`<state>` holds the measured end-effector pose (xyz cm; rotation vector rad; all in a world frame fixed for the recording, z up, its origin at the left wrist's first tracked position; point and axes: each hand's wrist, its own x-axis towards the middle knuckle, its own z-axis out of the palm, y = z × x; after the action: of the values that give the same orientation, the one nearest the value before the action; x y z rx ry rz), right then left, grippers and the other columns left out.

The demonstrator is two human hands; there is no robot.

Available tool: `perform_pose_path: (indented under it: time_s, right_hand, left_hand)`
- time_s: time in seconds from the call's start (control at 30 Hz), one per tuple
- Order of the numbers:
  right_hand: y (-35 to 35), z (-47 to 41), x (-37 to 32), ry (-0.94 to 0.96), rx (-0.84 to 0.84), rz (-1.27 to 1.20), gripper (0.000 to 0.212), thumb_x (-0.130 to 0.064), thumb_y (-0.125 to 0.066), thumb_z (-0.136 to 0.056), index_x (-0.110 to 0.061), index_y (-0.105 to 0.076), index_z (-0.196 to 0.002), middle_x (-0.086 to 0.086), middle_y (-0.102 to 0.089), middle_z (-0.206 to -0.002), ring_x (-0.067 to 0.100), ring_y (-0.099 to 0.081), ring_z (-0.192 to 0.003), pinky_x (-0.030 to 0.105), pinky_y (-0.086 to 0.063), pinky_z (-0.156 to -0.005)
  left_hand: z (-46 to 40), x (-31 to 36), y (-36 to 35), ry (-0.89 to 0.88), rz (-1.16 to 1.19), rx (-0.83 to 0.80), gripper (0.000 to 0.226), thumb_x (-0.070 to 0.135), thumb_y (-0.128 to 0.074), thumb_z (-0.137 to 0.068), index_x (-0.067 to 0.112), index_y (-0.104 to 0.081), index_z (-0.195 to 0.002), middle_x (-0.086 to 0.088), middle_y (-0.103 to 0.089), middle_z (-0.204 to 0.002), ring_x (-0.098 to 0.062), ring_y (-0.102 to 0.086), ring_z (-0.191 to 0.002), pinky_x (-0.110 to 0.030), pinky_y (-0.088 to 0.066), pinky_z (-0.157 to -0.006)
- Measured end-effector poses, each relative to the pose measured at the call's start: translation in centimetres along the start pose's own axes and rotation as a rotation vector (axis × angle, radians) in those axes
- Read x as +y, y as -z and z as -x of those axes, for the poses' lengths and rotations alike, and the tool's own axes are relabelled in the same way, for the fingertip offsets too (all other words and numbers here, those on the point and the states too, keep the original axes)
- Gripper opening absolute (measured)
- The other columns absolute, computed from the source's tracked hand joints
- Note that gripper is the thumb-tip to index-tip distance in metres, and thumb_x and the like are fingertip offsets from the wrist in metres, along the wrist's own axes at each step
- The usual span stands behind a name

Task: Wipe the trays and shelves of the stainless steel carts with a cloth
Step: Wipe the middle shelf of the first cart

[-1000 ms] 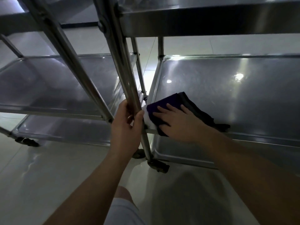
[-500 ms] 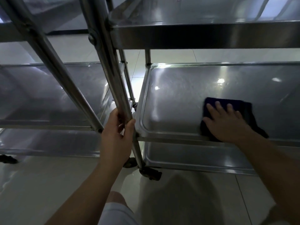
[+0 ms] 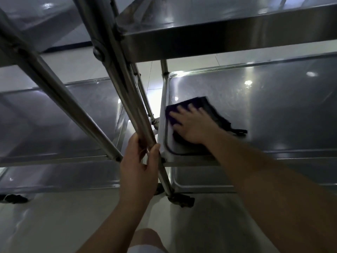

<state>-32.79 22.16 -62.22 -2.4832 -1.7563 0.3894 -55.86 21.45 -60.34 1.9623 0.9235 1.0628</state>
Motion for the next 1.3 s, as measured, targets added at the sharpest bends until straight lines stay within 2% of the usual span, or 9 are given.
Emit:
perform_pose_path:
  time_s: [0.2,0.33,0.47,0.77,0.83,0.93,1.0,1.1,1.3]
  right_hand:
    - [2.8,-1.4,10.3,-0.492,-0.017,-0.090,0.062,-0.060,-0.024,-0.104,-0.046,-0.006,-0.162,0.005,0.009,-0.173,0.037,0.010,-0.158,0.055,0.005,-0.126]
    - [2.5,-1.0,11.1,-0.503,-0.026,-0.053,0.064,-0.063,-0.023,-0.103,-0.046,-0.002,-0.162,0.003,0.009,-0.173,0.036,0.009,-0.158,0.056,0.003,-0.126]
    - [2.1,-0.2,9.3,-0.348,-0.067,0.003,0.065,-0.061,-0.023,-0.105,-0.041,0.001,-0.163,-0.005,0.009,-0.173,0.029,0.009,-0.159,0.053,0.002,-0.126]
    - [0.1,2.1,0.3,0.362,-0.110,0.046,0.057,-0.060,-0.014,-0.107,-0.048,-0.001,-0.161,-0.023,0.007,-0.169,0.010,0.012,-0.157,0.043,0.008,-0.127]
    - [0.4,0.5,-1.1,0.448,-0.117,0.071,0.054,-0.052,-0.015,-0.110,-0.046,-0.004,-0.162,-0.022,0.005,-0.170,0.012,0.011,-0.157,0.045,0.005,-0.128]
    - [1.2,-3.8,-1.2,0.477,-0.104,0.181,0.051,-0.040,-0.023,-0.112,-0.038,-0.017,-0.163,-0.014,0.001,-0.172,0.022,0.008,-0.159,0.056,-0.004,-0.127]
    - [1.7,-6.9,-0.3,0.413,-0.091,0.212,0.051,-0.041,-0.023,-0.112,-0.037,-0.020,-0.162,-0.013,-0.001,-0.173,0.026,0.006,-0.159,0.060,-0.007,-0.125]
    - [3.0,-10.3,2.1,0.183,-0.084,0.025,0.055,-0.048,-0.021,-0.109,-0.041,-0.014,-0.163,-0.012,-0.002,-0.173,0.026,0.001,-0.160,0.055,-0.003,-0.126]
    - [4.7,-11.3,13.5,-0.268,0.004,-0.029,0.060,-0.051,-0.025,-0.105,-0.037,-0.018,-0.163,-0.004,-0.003,-0.174,0.032,-0.003,-0.159,0.057,-0.004,-0.125]
  left_hand:
    - [0.1,0.4,-0.2,-0.001,0.051,-0.004,0.014,0.020,-0.064,-0.097,0.018,-0.060,-0.110,0.007,-0.068,-0.093,-0.008,-0.070,-0.091,-0.008,-0.051,-0.073]
    - [0.3,0.3,-0.5,0.018,0.086,0.011,0.013,0.016,-0.064,-0.098,0.017,-0.060,-0.110,0.009,-0.068,-0.092,-0.008,-0.070,-0.091,-0.008,-0.051,-0.073]
    - [0.3,0.1,-0.3,0.030,0.093,0.009,0.014,0.019,-0.064,-0.097,0.021,-0.060,-0.111,0.009,-0.068,-0.093,-0.011,-0.071,-0.092,-0.010,-0.050,-0.075]
    - [0.6,0.1,-1.1,0.025,0.135,0.068,0.025,0.012,-0.064,-0.097,0.034,-0.060,-0.108,0.003,-0.071,-0.103,-0.012,-0.071,-0.102,-0.014,-0.055,-0.080]
    - [0.6,0.3,-1.1,0.008,0.102,0.081,0.034,0.008,-0.064,-0.097,0.041,-0.059,-0.107,0.007,-0.071,-0.102,-0.010,-0.071,-0.102,-0.016,-0.055,-0.083]
    - [0.4,0.5,-1.2,-0.016,0.036,0.089,0.022,0.023,-0.064,-0.094,0.040,-0.058,-0.108,0.014,-0.072,-0.104,-0.005,-0.070,-0.102,-0.015,-0.055,-0.084]
    - [0.4,0.3,-1.2,-0.027,0.024,0.116,0.018,0.029,-0.062,-0.096,0.037,-0.059,-0.112,0.012,-0.072,-0.106,-0.006,-0.071,-0.104,-0.017,-0.055,-0.087]
    - [0.4,-0.3,-1.3,-0.019,-0.014,0.119,0.022,0.023,-0.062,-0.096,0.030,-0.060,-0.118,0.012,-0.072,-0.108,-0.005,-0.070,-0.106,-0.019,-0.056,-0.089]
    - [0.4,-0.5,-1.3,-0.037,-0.015,0.122,0.022,0.013,-0.064,-0.097,0.020,-0.062,-0.117,0.010,-0.072,-0.109,-0.010,-0.071,-0.108,-0.026,-0.057,-0.092]
